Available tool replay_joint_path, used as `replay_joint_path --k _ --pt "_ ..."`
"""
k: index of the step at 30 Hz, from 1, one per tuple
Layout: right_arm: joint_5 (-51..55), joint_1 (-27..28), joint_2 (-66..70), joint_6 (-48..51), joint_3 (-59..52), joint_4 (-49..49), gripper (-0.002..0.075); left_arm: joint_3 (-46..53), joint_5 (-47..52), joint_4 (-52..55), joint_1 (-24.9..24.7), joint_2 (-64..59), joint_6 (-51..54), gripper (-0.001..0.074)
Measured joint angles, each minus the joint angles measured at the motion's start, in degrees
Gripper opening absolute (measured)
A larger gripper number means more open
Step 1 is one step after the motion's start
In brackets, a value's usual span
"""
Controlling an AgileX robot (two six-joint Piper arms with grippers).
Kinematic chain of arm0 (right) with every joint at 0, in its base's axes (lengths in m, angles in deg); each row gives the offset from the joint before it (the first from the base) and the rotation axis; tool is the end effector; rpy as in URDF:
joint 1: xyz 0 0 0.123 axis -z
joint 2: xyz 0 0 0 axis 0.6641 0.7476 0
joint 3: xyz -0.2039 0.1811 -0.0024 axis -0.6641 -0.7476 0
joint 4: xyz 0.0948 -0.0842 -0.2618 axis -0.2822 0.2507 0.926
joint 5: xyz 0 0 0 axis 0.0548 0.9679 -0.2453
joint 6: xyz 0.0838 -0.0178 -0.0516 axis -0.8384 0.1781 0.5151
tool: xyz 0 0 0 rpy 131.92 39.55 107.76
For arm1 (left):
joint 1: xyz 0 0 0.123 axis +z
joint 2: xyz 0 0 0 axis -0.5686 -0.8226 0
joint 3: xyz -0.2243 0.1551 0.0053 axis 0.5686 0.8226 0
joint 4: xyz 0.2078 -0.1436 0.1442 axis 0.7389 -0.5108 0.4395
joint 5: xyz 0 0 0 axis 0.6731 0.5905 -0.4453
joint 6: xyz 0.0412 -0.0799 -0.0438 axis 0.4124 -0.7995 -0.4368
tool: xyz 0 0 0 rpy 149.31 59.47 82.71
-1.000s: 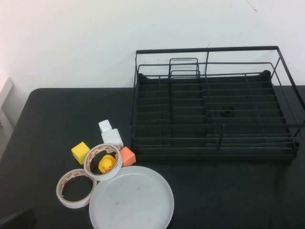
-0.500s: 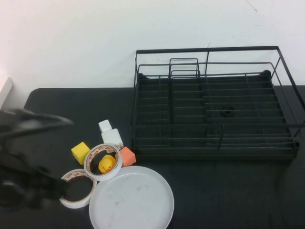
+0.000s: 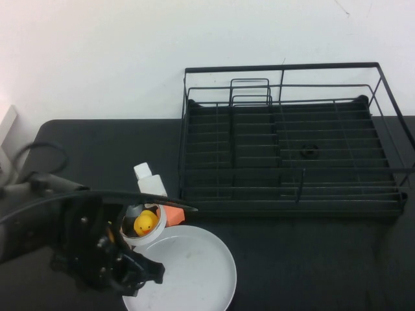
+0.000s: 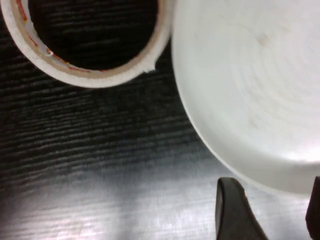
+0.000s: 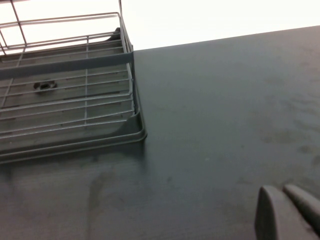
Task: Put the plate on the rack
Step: Pick up the plate from the table
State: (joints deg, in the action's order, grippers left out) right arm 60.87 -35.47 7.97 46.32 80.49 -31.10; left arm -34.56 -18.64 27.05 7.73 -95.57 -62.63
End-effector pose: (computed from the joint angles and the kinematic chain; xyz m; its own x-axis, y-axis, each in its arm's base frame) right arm 0.1124 -0.0178 0.1744 -0.2510 0.0878 -0.9640 0.1768 0.9833 0.0435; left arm 0.2718 -0.1412 0.1463 -0.9613 0.1371 -0.2389 0.1670 0.9799 -0.1094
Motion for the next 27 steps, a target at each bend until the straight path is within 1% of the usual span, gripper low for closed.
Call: replay_joint_path --k 6,13,19,27 --pt "0.0 0.0 0.0 0.0 0.0 0.0 -0.0002 0.0 -5.65 1.9 -0.04 -7.35 -6.6 0.0293" --pt "0.0 0.0 0.0 0.0 0.0 0.0 -0.0002 -0.27 -10.25 2.67 -0.04 -13.92 -9.3 0.0293" --pt "0.0 0.0 0.0 0.0 0.0 0.0 -0.0002 -0.61 -13.31 3.23 -0.04 -17.8 -10.65 0.0292" --pt "0.0 0.0 0.0 0.0 0.0 0.0 -0.0002 -1.13 -14.53 2.67 -0.13 -18.58 -11.74 0.0292"
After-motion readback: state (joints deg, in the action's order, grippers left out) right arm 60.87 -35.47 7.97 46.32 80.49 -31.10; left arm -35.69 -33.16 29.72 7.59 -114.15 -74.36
